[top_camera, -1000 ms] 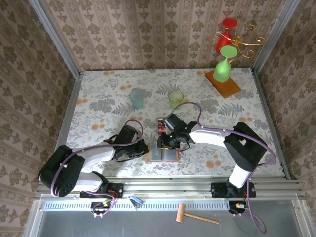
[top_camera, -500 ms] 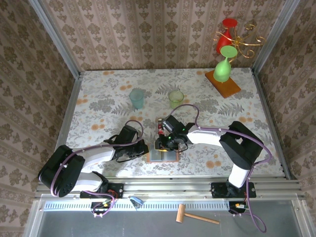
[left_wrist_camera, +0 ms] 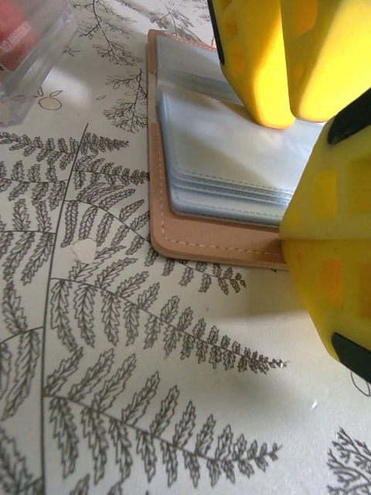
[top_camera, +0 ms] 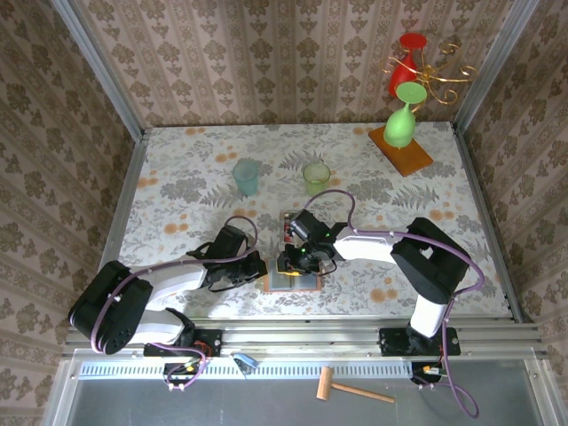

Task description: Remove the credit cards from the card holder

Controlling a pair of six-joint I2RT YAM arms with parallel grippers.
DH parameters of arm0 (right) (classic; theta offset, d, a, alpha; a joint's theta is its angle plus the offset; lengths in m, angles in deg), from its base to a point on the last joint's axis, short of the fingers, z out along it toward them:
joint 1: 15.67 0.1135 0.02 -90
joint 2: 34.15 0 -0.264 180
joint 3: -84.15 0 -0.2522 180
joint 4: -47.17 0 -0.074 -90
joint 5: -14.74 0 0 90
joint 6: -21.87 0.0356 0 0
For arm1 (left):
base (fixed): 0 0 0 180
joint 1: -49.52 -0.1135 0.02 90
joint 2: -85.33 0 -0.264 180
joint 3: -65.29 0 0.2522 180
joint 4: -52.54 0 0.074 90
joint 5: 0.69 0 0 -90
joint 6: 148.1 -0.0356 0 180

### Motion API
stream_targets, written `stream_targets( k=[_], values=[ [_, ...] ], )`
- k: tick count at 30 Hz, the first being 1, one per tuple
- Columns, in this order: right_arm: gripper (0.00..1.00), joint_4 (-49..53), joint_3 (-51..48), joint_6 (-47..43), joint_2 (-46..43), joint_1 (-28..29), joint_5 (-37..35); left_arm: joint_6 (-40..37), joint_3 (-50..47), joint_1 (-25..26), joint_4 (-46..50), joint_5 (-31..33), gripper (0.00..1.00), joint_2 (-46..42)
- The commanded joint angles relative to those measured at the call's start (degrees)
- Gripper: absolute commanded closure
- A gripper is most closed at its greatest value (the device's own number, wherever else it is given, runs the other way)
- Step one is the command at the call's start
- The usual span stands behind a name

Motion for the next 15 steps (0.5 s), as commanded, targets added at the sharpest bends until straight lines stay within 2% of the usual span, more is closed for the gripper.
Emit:
stream_targets(
  k=[1,15],
  values=[
    [0.72,2.0,-0.4,0.5,0.7,0.4,-1.3,-1.1,0.0,0.3,3.6,1.1,1.0,0.3],
    [0.72,1.3,-3.1,1.3,-1.5,0.2,-3.2,-2.1,1.0,0.3,5.5,1.6,1.0,0.8]
  ],
)
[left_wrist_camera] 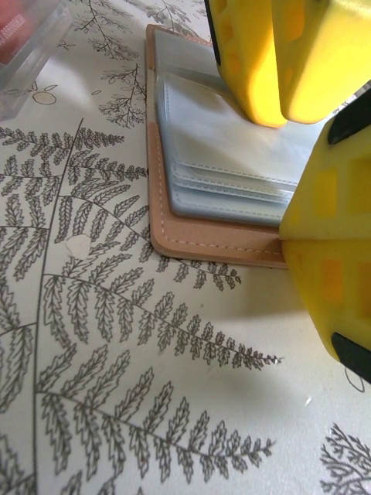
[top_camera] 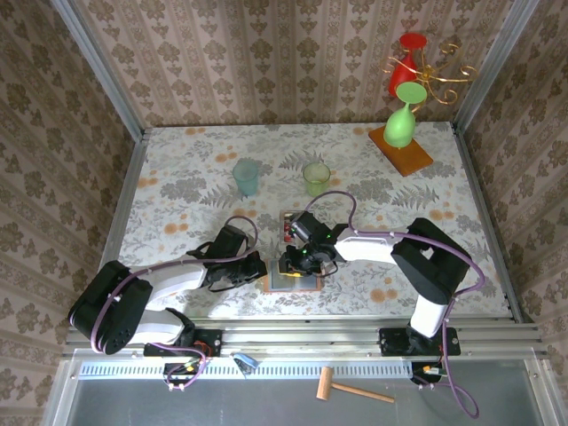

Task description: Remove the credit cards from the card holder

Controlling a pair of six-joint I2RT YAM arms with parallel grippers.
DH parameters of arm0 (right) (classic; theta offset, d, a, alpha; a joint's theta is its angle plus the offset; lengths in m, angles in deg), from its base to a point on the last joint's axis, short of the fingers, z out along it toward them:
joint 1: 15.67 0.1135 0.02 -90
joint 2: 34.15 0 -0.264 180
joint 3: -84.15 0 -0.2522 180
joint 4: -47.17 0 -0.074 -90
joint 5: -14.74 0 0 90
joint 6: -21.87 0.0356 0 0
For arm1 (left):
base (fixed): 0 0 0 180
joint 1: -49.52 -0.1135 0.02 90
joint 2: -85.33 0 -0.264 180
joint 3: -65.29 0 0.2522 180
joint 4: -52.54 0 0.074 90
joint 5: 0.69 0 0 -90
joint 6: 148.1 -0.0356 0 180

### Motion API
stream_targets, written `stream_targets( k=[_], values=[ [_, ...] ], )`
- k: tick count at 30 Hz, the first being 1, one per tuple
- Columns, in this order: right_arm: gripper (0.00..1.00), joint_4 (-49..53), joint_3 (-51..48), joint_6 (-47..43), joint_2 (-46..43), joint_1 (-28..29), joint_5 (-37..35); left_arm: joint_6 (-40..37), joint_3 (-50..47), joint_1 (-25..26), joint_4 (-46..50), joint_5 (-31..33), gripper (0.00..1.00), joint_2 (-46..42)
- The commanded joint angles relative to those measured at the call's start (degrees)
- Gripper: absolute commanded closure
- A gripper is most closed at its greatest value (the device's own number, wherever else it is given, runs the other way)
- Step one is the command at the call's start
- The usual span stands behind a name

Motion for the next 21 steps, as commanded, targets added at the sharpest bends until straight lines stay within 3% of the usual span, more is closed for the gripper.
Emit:
stream_targets(
  k=[1,13,21],
  values=[
    [0.72,1.1,-2.1,1.2,-1.3,0.0,-2.3,-1.6,0.7,0.2,4.2,1.6,1.0,0.9],
    [0.72,-10.5,-8.2,4.0,-1.7,-1.6,1.8,-1.6,2.5,0.2,5.5,2.4,1.0,1.1],
    [0.73,-18.7,-13.1,5.7,-1.9,-3.0,3.5,-0.6,4.4,0.3,8.8,4.1,0.96,-3.8]
  ],
)
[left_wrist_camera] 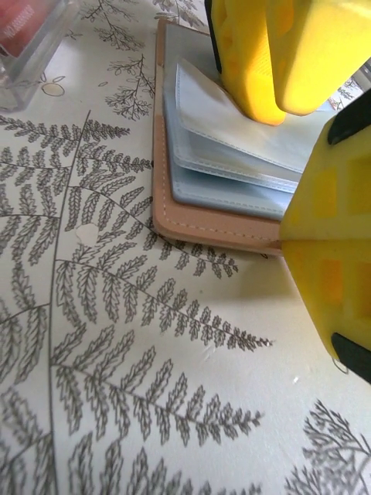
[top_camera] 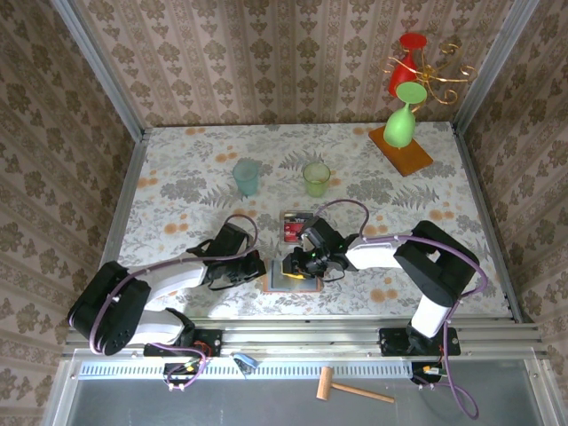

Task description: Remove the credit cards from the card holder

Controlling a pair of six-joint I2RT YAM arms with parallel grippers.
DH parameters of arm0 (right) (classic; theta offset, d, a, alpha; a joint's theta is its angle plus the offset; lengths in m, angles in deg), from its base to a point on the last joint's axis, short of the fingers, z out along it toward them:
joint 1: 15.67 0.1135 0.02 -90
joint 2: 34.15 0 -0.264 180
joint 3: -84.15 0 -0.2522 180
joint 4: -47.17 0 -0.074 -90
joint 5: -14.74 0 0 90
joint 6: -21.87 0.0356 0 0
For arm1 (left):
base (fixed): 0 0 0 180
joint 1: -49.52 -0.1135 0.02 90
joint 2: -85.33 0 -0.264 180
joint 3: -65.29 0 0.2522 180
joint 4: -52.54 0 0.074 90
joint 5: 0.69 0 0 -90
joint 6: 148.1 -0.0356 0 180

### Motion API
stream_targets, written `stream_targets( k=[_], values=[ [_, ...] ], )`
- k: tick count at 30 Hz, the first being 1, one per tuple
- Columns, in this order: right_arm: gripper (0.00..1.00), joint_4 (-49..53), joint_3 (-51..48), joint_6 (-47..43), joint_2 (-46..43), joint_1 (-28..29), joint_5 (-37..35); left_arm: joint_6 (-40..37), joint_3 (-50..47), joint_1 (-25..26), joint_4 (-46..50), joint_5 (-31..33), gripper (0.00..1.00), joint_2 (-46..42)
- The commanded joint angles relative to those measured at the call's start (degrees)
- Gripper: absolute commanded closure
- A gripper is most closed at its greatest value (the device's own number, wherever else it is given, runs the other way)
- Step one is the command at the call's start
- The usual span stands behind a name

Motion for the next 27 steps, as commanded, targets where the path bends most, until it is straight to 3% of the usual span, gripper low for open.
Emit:
stream_targets(
  k=[1,10,27],
  values=[
    [0.73,-1.2,-2.5,1.1,0.2,-0.6,-0.6,0.0,2.4,0.3,4.2,2.2,0.96,-3.5],
    [0.73,-3.7,-4.0,2.1,0.9,-1.0,-0.1,6.2,-0.7,0.3,-4.2,0.2,0.84,-9.2],
    [0.73,-4.6,-4.8,3.0,1.2,-1.2,0.2,9.2,-2.2,1.2,-14.3,-5.5,0.72,-0.3]
  ],
)
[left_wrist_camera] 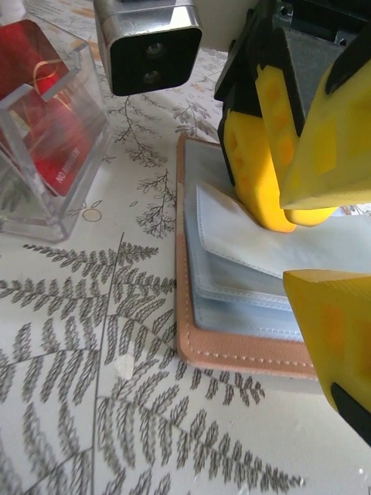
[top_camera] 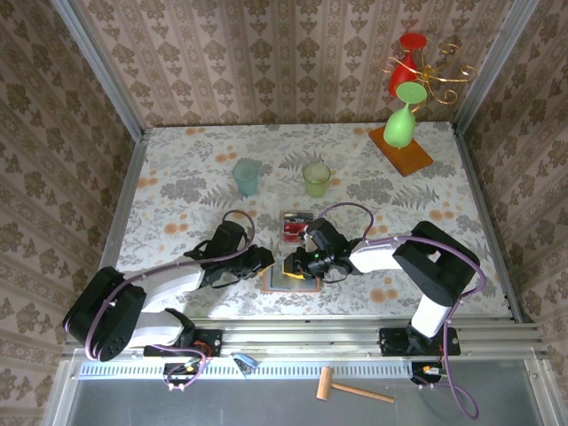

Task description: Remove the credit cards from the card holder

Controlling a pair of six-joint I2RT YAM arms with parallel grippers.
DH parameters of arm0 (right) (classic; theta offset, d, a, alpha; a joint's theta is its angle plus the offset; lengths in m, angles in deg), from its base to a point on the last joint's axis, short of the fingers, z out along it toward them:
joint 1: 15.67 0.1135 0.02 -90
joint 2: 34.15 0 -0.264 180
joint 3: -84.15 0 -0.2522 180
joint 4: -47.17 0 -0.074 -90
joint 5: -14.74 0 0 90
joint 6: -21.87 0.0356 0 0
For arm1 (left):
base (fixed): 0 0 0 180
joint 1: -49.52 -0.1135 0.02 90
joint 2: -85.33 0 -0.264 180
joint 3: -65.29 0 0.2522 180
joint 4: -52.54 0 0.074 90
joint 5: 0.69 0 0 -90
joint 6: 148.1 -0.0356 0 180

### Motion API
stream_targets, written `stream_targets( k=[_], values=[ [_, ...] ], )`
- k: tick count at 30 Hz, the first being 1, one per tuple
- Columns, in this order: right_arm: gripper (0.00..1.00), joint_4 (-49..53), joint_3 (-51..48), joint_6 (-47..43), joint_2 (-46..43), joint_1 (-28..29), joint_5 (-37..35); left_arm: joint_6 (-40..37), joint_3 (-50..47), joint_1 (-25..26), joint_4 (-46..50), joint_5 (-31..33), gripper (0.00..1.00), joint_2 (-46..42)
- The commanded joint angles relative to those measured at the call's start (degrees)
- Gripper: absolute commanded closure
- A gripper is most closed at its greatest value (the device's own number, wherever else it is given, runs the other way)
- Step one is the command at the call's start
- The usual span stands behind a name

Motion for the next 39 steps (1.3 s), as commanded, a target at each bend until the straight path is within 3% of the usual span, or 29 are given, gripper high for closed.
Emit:
stream_targets(
  k=[1,26,39],
  values=[
    [0.73,2.8,-1.4,0.3,1.3,-0.5,-1.3,0.7,-0.3,0.6,-2.5,-1.7,0.72,1.1],
    [0.74,4.5,-0.6,-0.1,0.9,-0.6,-1.2,-0.5,0.0,2.0,1.3,-2.6,0.7,4.0],
    [0.73,4.6,-0.9,-0.5,0.8,-0.7,-1.3,1.1,-0.3,2.4,-2.2,-3.5,0.79,4.4]
  ],
)
